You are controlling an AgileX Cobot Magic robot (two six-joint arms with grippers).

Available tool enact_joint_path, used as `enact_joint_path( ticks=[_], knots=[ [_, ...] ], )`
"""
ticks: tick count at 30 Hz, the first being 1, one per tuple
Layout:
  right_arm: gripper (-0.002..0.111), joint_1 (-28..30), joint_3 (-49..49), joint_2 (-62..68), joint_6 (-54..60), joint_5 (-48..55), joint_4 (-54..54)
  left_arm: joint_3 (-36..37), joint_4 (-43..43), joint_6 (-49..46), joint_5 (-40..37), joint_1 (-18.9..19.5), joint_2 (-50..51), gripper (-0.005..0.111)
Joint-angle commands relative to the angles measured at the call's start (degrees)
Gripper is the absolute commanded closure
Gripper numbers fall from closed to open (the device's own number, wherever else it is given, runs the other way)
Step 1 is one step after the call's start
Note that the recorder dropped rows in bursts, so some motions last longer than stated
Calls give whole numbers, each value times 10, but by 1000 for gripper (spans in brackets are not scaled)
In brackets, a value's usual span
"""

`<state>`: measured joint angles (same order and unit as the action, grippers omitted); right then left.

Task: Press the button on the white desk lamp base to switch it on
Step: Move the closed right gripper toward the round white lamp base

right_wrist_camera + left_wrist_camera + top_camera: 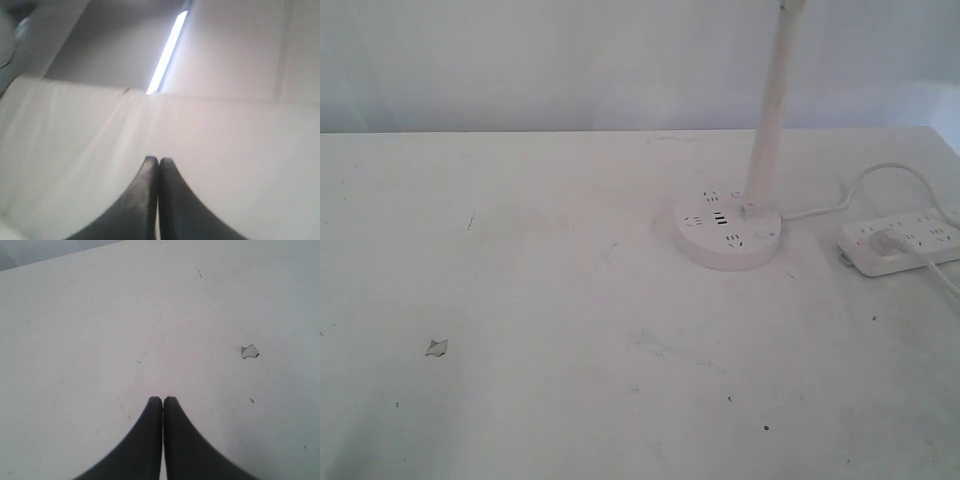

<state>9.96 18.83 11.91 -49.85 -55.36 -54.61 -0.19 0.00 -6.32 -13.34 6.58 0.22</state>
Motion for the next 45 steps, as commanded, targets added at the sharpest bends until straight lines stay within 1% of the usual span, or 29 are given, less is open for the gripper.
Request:
enact_joint_path(
  ticks=[1, 5, 9, 14, 17, 20, 22, 26, 28, 29, 30, 31, 32, 33, 35, 37, 38, 41, 42, 43, 44, 45],
  knots=[
    [108, -2, 41, 120, -44, -82, -215, 2, -3, 1, 1, 0, -2, 107],
    [108, -2, 57, 221, -44, -124, -320, 2, -3, 1, 1, 0, -2, 107],
    [108, -2, 57, 297, -44, -128, -385, 2, -3, 1, 1, 0, -2, 107],
    [108, -2, 57, 361, -44, -125, -386, 2, -3, 1, 1, 0, -2, 107],
    [108, -6, 57, 390, -57, -104, -380, 2, -3, 1, 1, 0, -2, 107],
    [108, -39, 57, 415, -108, -57, -377, 2, -3, 1, 1, 0, -2, 107],
    [107, -81, 57, 431, -122, -18, -377, 2, -3, 1, 1, 0, -2, 107],
    [102, -186, 57, 466, -122, 82, -376, 2, -3, 1, 1, 0, -2, 107],
    [102, -251, 57, 492, -122, 156, -363, 2, -3, 1, 1, 0, -2, 107],
    [102, -313, 57, 523, -120, 232, -327, 2, -3, 1, 1, 0, -2, 107],
    [102, -341, 57, 543, -117, 281, -299, 2, -3, 1, 1, 0, -2, 107],
    [102, -385, 65, 586, -93, 388, -255, 2, -3, 1, 1, 0, -2, 107],
    [102, -404, 72, 610, -68, 441, -240, 2, -3, 1, 1, 0, -2, 107],
    [102, -425, 89, 653, -28, 518, -231, 2, -3, 1, 1, 0, -2, 107],
    [102, -426, 117, 715, -14, 576, -231, 2, -3, 1, 1, 0, -2, 107],
    [104, -426, 153, 762, -69, 616, -217, 2, -3, 1, 1, 0, -2, 107],
    [107, -426, 177, 782, -131, 635, -217, 2, -3, 1, 1, 0, -2, 107],
    [108, -425, 214, 790, -174, 658, -223, 2, -3, 1, 1, 0, -2, 107],
    [108, -425, 232, 790, -195, 692, -223, 2, -3, 1, 1, 0, -2, 107],
    [108, -425, 249, 790, -229, 757, -226, 2, -3, 1, 1, 0, -2, 107],
    [108, -423, 256, 790, -253, 792, -233, 2, -3, 1, 1, 0, -2, 107],
    [108, -413, 265, 790, -313, 844, -251, 2, -3, 1, 1, 0, -2, 107]
  ],
)
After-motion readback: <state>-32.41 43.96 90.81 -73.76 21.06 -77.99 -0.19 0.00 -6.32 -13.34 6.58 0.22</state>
